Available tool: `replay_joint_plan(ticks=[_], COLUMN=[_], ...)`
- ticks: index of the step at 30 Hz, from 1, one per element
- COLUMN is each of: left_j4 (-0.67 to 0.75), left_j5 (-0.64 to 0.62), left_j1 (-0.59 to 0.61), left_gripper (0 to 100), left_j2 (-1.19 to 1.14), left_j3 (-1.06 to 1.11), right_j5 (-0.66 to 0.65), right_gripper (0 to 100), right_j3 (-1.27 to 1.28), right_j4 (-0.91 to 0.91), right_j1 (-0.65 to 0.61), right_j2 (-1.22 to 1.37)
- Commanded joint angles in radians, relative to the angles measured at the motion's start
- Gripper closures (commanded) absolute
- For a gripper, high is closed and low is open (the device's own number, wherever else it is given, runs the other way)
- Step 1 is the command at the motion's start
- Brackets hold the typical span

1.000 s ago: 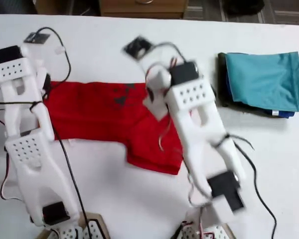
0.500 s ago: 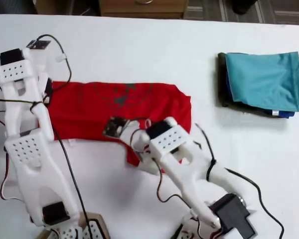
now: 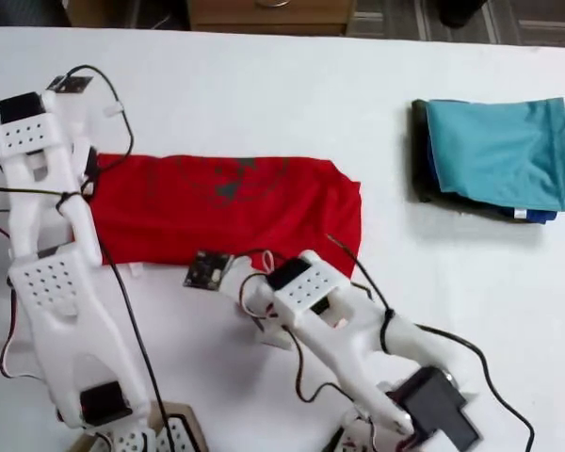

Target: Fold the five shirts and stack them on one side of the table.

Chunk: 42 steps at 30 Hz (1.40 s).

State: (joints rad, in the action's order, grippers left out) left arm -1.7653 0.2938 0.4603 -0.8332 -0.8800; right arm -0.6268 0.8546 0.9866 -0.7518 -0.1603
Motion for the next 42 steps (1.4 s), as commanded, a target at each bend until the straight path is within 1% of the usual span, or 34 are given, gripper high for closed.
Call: replay_joint_plan(ticks=[1, 4, 6, 7, 10, 12, 13, 15, 17, 19, 22, 25, 28, 31, 36, 42], left_j4=[0.008, 0.006, 0.005, 0.005, 0.003, 0.005, 0.005, 0.005, 0.005, 0.005, 0.005, 0.005, 0.002, 0.002, 0.0, -0.002], left_j5=[-0.011, -0.011, -0.011, -0.011, -0.011, -0.011, -0.011, -0.011, -0.009, -0.009, -0.009, -0.009, -0.009, -0.009, -0.009, -0.009], left_j1=[0.009, 0.009, 0.012, 0.014, 0.014, 0.014, 0.014, 0.014, 0.014, 0.014, 0.014, 0.014, 0.014, 0.014, 0.014, 0.017], left_gripper=[97, 97, 97, 97, 97, 97, 97, 97, 97, 97, 97, 98, 98, 98, 98, 98], left_j2=[0.029, 0.029, 0.029, 0.029, 0.031, 0.031, 0.031, 0.029, 0.029, 0.029, 0.029, 0.029, 0.029, 0.029, 0.029, 0.029], left_j3=[-0.004, -0.004, -0.004, -0.004, -0.004, -0.004, -0.004, -0.004, -0.004, -0.004, -0.004, -0.004, -0.004, -0.004, -0.004, -0.004], right_j5=[-0.009, -0.009, -0.009, -0.009, -0.009, -0.009, -0.009, -0.009, -0.011, -0.015, -0.089, -0.144, -0.155, -0.155, -0.152, -0.152], right_gripper=[75.8, 75.9, 78.9, 82.7, 99.0, 95.4, 95.2, 98.0, 97.8, 98.1, 98.1, 98.1, 98.1, 98.1, 98.1, 98.1], right_j3=[-0.052, -0.15, -0.18, -0.193, -0.216, -0.219, -0.222, -0.25, -0.301, -0.381, -0.531, -0.687, -0.815, -0.91, -1.065, -1.335], right_j4=[-0.013, 0.05, 0.062, 0.079, 0.104, 0.107, 0.108, 0.125, 0.176, 0.24, 0.349, 0.421, 0.43, 0.42, 0.378, 0.424], right_j1=[0.05, 0.07, 0.068, 0.067, 0.071, 0.079, 0.085, 0.091, 0.107, 0.128, 0.18, 0.24, 0.275, 0.274, 0.278, 0.292], right_j2=[0.101, 0.193, 0.234, 0.246, 0.26, 0.26, 0.259, 0.259, 0.259, 0.259, 0.259, 0.268, 0.271, 0.286, 0.456, 0.713])
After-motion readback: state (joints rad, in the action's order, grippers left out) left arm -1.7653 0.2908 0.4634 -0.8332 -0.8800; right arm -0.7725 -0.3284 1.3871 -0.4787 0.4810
